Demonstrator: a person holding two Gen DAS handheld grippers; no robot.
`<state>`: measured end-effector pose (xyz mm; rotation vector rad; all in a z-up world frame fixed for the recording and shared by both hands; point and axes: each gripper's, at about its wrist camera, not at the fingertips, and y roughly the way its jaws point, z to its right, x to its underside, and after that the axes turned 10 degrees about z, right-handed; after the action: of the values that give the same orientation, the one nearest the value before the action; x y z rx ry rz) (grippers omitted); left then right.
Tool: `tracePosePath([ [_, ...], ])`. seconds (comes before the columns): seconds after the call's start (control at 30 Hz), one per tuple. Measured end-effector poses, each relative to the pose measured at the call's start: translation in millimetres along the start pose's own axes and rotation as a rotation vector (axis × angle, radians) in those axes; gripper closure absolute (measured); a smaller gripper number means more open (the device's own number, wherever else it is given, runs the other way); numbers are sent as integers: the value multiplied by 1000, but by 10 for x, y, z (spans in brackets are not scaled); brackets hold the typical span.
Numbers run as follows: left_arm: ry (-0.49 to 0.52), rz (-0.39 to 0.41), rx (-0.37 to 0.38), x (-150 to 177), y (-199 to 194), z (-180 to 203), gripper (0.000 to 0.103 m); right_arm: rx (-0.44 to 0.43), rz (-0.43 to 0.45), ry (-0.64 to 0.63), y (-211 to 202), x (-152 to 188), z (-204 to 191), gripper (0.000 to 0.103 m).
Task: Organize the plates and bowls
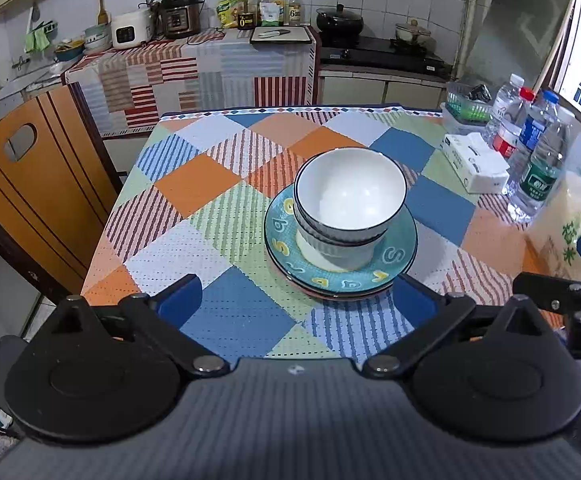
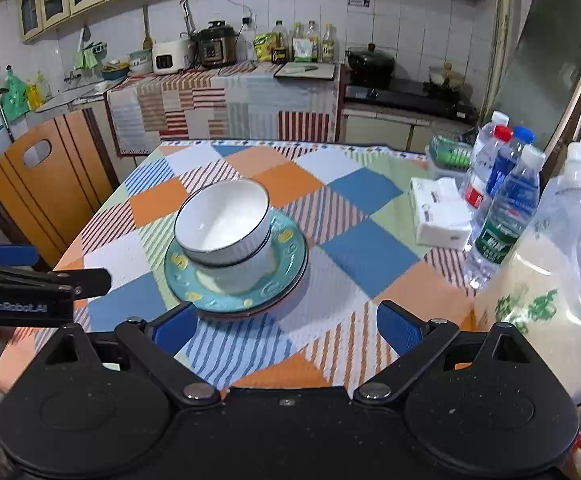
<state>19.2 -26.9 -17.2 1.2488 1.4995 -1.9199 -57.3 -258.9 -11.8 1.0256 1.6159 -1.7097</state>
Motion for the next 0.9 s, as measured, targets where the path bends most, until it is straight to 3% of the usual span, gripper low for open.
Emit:
tracePosePath([
  [0.17, 20, 19, 9, 51, -28, 33, 0, 9, -11, 3, -23, 67, -48, 5],
  [0.37, 44, 62, -51, 67, -96, 87, 0, 25, -12, 3, -5, 94, -50, 5],
  [0.73, 32, 33, -42, 87, -72, 90, 0, 42, -25, 14, 4, 131, -34, 5],
  [0.9, 5, 30, 0, 91, -54, 63, 0, 49, -30, 10, 15, 140, -35, 5],
])
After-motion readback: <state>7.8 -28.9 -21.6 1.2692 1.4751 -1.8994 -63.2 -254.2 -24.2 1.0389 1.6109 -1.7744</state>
